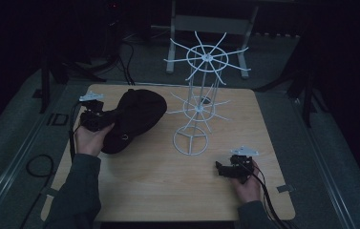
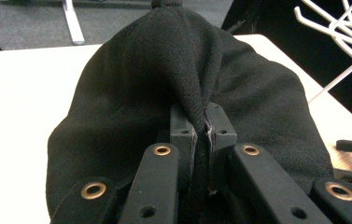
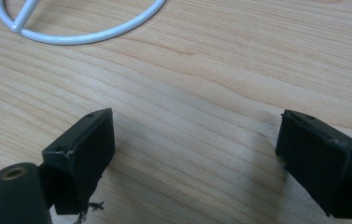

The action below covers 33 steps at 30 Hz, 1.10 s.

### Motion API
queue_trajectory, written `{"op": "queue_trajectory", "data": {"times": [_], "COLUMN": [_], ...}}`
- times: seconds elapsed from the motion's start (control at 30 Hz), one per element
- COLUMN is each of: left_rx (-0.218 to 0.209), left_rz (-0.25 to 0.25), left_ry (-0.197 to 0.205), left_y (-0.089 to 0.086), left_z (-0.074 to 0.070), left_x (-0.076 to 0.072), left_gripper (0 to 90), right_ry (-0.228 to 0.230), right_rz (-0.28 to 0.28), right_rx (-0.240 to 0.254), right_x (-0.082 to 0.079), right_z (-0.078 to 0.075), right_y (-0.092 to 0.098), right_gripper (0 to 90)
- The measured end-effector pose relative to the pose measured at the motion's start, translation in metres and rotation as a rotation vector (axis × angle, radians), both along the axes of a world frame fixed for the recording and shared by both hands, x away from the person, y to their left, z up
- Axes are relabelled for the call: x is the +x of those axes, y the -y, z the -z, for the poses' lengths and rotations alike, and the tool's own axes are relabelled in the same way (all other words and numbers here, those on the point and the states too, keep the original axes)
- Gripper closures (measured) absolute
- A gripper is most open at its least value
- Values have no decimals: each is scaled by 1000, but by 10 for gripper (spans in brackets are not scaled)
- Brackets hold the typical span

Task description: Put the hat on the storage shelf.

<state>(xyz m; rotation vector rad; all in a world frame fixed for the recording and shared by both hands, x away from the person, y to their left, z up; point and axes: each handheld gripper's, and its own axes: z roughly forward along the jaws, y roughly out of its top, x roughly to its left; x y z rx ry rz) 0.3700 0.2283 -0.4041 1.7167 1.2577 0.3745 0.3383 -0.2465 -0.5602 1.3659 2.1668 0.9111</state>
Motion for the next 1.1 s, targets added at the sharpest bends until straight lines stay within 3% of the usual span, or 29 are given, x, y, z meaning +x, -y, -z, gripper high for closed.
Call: {"op": "queue_trajectory", "data": {"times": [0.37, 1.1], "left_rx": [-54, -111], "left_rz": [-1, -7], "left_ry": [25, 89], "left_y": [-8, -19], "left_z": [-7, -20], "left_x": [-6, -19], "left_gripper": [851, 851], "right_ry": [0, -1], "right_rz": [0, 3], "right_rx": [0, 2], "right_x": [0, 0], "right_z": [0, 0], "right_y": [0, 0], "right_gripper": [114, 115]}}
